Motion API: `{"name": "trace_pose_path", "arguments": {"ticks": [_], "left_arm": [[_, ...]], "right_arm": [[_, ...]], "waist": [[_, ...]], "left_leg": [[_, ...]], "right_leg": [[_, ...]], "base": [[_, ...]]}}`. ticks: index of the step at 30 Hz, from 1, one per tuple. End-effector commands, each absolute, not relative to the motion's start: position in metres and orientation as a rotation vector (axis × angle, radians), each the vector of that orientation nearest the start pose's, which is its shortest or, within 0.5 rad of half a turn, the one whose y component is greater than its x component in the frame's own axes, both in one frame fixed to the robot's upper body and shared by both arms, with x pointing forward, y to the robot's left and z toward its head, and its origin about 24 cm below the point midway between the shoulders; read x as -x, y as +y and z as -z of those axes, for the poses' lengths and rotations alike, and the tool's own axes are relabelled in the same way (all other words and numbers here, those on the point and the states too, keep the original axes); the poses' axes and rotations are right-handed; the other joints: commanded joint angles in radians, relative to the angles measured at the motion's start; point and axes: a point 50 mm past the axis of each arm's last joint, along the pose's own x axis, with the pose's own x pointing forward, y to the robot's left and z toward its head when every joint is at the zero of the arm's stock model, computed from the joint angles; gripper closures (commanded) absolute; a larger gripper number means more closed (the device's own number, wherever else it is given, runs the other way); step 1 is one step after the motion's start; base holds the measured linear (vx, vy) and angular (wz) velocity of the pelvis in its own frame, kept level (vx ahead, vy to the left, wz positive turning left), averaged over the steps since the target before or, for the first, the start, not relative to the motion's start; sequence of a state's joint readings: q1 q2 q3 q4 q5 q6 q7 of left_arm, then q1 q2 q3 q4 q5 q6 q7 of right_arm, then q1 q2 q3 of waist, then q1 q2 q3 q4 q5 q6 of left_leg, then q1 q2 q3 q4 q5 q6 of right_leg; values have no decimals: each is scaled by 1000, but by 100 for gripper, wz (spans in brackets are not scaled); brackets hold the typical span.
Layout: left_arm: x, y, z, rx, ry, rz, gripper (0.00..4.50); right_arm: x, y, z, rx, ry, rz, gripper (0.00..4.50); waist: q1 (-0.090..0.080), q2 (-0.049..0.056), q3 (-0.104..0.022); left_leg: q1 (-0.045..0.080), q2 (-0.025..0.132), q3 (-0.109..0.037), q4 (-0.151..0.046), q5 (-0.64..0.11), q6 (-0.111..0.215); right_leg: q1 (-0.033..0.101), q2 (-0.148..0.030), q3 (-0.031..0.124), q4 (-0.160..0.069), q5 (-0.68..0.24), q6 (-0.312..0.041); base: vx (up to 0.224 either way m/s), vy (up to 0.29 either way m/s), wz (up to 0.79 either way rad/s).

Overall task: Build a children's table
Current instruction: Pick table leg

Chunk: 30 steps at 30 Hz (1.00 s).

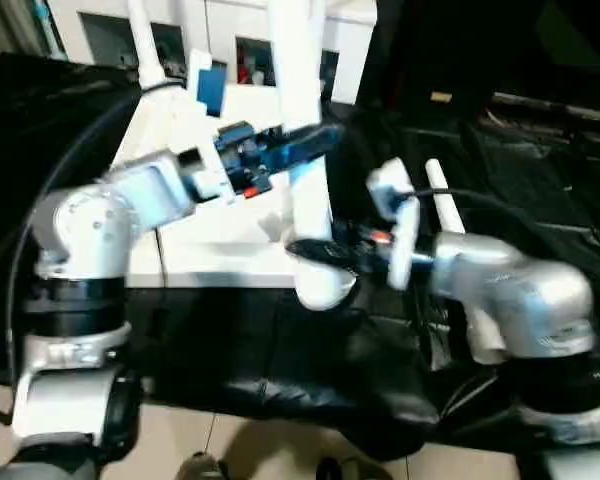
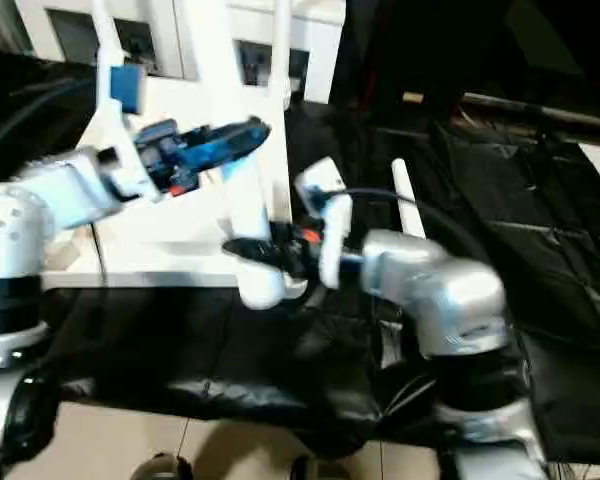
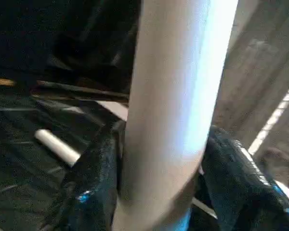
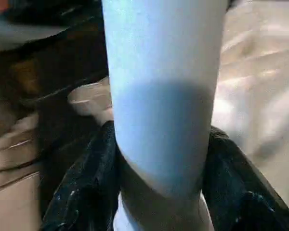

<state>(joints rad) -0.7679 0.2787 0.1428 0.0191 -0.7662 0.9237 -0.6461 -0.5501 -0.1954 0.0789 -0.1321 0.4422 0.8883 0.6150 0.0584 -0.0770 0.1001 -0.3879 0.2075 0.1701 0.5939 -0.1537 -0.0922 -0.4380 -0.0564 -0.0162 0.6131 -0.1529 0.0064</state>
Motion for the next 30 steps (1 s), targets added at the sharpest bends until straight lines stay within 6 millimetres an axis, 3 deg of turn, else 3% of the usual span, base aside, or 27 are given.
{"name": "trace_pose_path", "arguments": {"ticks": [1,3,4,6,8,12,19,26,27,30], "left_arm": [[-321,103,-212,329,52,1042,154],[-320,99,-209,324,57,1018,153],[-321,96,-207,326,60,994,153],[-324,93,-205,346,62,944,153],[-325,92,-205,361,60,938,153],[-331,93,-204,364,67,884,192],[-325,94,-204,395,60,901,242],[-322,94,-206,399,71,955,253],[-321,95,-207,384,75,977,253],[-318,95,-207,353,86,1035,255]], "right_arm": [[-306,-83,-143,-101,249,-875,258],[-306,-80,-143,-82,243,-845,259],[-306,-77,-143,-72,237,-831,259],[-305,-73,-142,-35,229,-823,259],[-304,-72,-142,-25,224,-822,259],[-305,-69,-142,-18,211,-787,259],[-306,-68,-142,-7,202,-778,259],[-305,-64,-147,-35,165,-826,261],[-304,-64,-150,-93,165,-867,205],[-304,-67,-151,-106,179,-893,188]], "waist": [[-1,11,-78],[-3,14,-78],[-3,23,-76],[-6,16,-76],[-5,18,-76],[-10,13,-73],[-19,13,-73],[-22,15,-72],[-23,16,-71],[-22,17,-72]], "left_leg": [[16,3,7,-66,-177,-57],[16,0,8,-66,-184,-56],[16,0,7,-67,-196,-61],[16,-1,8,-66,-207,-61],[16,-2,7,-66,-213,-59],[13,-4,6,-67,-231,-55],[13,-3,5,-66,-223,-47],[14,-3,5,-67,-243,-46],[14,-3,5,-68,-248,-43],[16,-2,5,-68,-238,-39]], "right_leg": [[59,-43,24,-64,-264,-125],[59,-38,24,-65,-245,-117],[57,-38,24,-66,-248,-113],[58,-36,24,-68,-244,-109],[59,-36,24,-68,-251,-104],[56,-36,23,-74,-292,-85],[56,-36,23,-71,-268,-89],[54,-36,23,-74,-293,-89],[52,-35,23,-75,-297,-88],[52,-36,24,-70,-283,-93]], "base": [[0,0,0],[0,0,0],[0,0,0],[0,0,0],[0,0,0],[0,0,0],[0,0,0],[0,0,0],[0,0,0],[0,0,0]]}}
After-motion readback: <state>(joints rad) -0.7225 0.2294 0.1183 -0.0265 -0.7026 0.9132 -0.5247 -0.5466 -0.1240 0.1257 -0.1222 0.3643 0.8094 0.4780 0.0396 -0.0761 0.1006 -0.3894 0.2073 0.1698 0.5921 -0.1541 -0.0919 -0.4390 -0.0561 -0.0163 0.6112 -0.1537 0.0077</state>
